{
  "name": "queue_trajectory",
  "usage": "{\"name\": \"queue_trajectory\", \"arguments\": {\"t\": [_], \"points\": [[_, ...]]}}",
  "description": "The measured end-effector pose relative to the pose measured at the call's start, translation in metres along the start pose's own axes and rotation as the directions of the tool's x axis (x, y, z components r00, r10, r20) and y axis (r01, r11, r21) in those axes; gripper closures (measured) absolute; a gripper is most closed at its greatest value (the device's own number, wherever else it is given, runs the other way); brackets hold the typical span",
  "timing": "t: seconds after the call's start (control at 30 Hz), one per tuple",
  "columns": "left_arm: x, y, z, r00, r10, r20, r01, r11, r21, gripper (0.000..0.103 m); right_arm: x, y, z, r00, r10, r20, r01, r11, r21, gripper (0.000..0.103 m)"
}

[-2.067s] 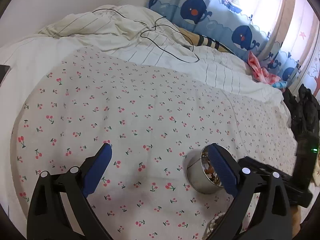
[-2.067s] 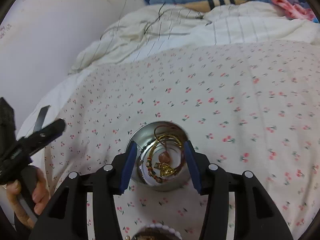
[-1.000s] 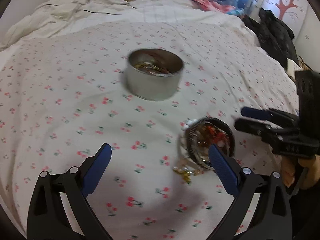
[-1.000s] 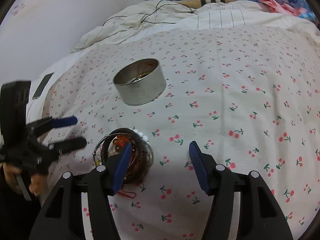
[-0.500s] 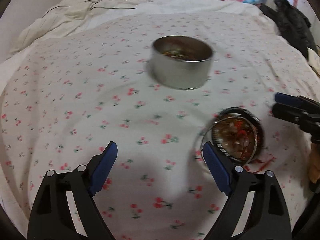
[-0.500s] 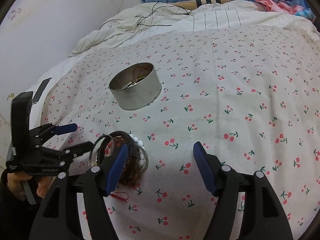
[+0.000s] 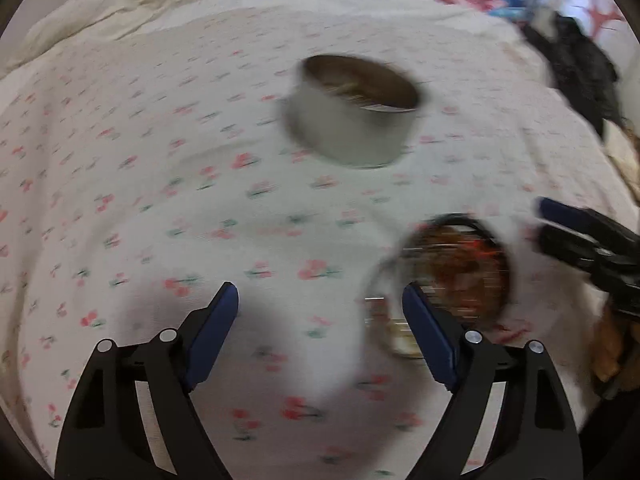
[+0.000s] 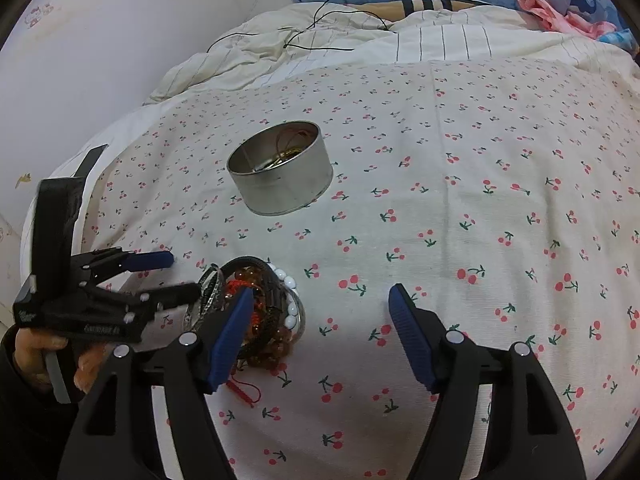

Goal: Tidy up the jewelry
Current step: 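Grasp the black bracelet with the right gripper while left grasps silver bangle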

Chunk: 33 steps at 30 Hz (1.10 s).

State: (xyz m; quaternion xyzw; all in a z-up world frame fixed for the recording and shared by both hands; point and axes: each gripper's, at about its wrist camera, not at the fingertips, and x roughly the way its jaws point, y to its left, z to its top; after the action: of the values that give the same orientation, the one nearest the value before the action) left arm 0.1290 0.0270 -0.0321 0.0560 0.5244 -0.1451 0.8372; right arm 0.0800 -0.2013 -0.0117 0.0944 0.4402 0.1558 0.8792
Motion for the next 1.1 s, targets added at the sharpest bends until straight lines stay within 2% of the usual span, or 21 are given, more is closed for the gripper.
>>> {"name": "queue_trajectory", "arguments": {"t": [0.03, 0.1, 0.2, 0.27, 0.33, 0.37, 0.4, 0.43, 0.53, 0.57, 0.63, 0.77, 0.8, 0.83, 0.93, 1.0, 1.1], "points": [[0.002, 0.003, 0.001, 0.999, 0.045, -0.006, -0.045, 0.999, 0.002, 0.023, 0.0, 0.0, 0.0, 1.0, 0.0, 0.0, 0.0, 1.0, -0.001, 0.035], [0.003, 0.004, 0.001, 0.997, 0.073, -0.003, -0.073, 0.997, 0.008, 0.023, -0.001, 0.001, 0.0, 1.0, 0.005, 0.003, -0.005, 1.0, -0.004, 0.035], [0.0, -0.003, 0.002, 0.999, -0.033, 0.001, 0.033, 0.999, 0.014, 0.023, -0.002, 0.006, -0.001, 1.0, 0.015, 0.003, -0.015, 0.999, -0.028, 0.035], [0.003, -0.012, 0.0, 1.0, -0.018, -0.005, 0.018, 0.998, 0.06, 0.024, -0.001, 0.01, -0.002, 1.0, 0.022, -0.005, -0.023, 0.999, -0.048, 0.035], [0.006, -0.018, -0.003, 1.0, 0.011, -0.008, -0.01, 0.996, 0.09, 0.036, 0.001, 0.016, -0.004, 1.0, 0.023, -0.011, -0.024, 0.997, -0.078, 0.036], [0.005, -0.018, -0.002, 1.0, 0.015, -0.004, -0.014, 0.995, 0.097, 0.04, 0.001, 0.018, -0.004, 1.0, 0.024, -0.011, -0.025, 0.996, -0.087, 0.036], [0.004, -0.016, -0.002, 1.0, 0.025, -0.001, -0.025, 0.995, 0.092, 0.047, 0.001, 0.02, -0.004, 1.0, 0.025, -0.01, -0.026, 0.995, -0.095, 0.036], [0.004, -0.008, 0.0, 0.999, 0.053, 0.005, -0.054, 0.996, 0.068, 0.049, 0.001, 0.021, -0.005, 1.0, 0.022, -0.008, -0.023, 0.994, -0.104, 0.036], [0.005, 0.011, 0.002, 0.995, 0.095, 0.001, -0.095, 0.995, -0.01, 0.049, 0.002, 0.022, -0.005, 1.0, 0.016, -0.006, -0.016, 0.994, -0.106, 0.036], [0.005, 0.015, 0.002, 0.997, 0.082, -0.004, -0.082, 0.996, -0.028, 0.049, 0.002, 0.023, -0.005, 1.0, 0.02, -0.005, -0.02, 0.994, -0.104, 0.036], [0.007, 0.01, 0.002, 0.997, 0.074, -0.007, -0.074, 0.997, -0.011, 0.049, 0.003, 0.026, -0.005, 0.999, 0.034, 0.001, -0.033, 0.993, -0.114, 0.036], [0.008, -0.001, 0.001, 0.999, 0.052, 0.001, -0.052, 0.999, 0.016, 0.05, 0.007, 0.031, -0.001, 0.997, 0.071, 0.008, -0.07, 0.99, -0.121, 0.05], [0.009, -0.001, 0.002, 0.999, 0.04, 0.0, -0.04, 0.999, 0.007, 0.058, 0.011, 0.029, 0.002, 0.995, 0.097, 0.003, -0.096, 0.991, -0.097, 0.055], [0.008, 0.002, 0.003, 0.999, 0.032, 0.002, -0.032, 0.999, -0.008, 0.072, 0.014, 0.027, 0.005, 0.994, 0.111, -0.003, -0.111, 0.991, -0.076, 0.058], [0.008, 0.007, 0.001, 1.0, 0.005, 0.003, -0.005, 0.999, -0.039, 0.081, 0.03, 0.02, 0.014, 0.988, 0.148, -0.034, -0.148, 0.989, -0.013, 0.061], [0.01, 0.011, 0.004, 1.0, -0.003, 0.005, 0.003, 0.999, -0.052, 0.083, 0.04, 0.019, 0.02, 0.984, 0.171, -0.056, -0.17, 0.985, 0.013, 0.063], [0.012, 0.011, 0.004, 1.0, -0.005, -0.004, 0.004, 0.999, -0.051, 0.082, 0.052, 0.022, 0.022, 0.983, 0.155, -0.099, -0.155, 0.988, 0.01, 0.069]]}}
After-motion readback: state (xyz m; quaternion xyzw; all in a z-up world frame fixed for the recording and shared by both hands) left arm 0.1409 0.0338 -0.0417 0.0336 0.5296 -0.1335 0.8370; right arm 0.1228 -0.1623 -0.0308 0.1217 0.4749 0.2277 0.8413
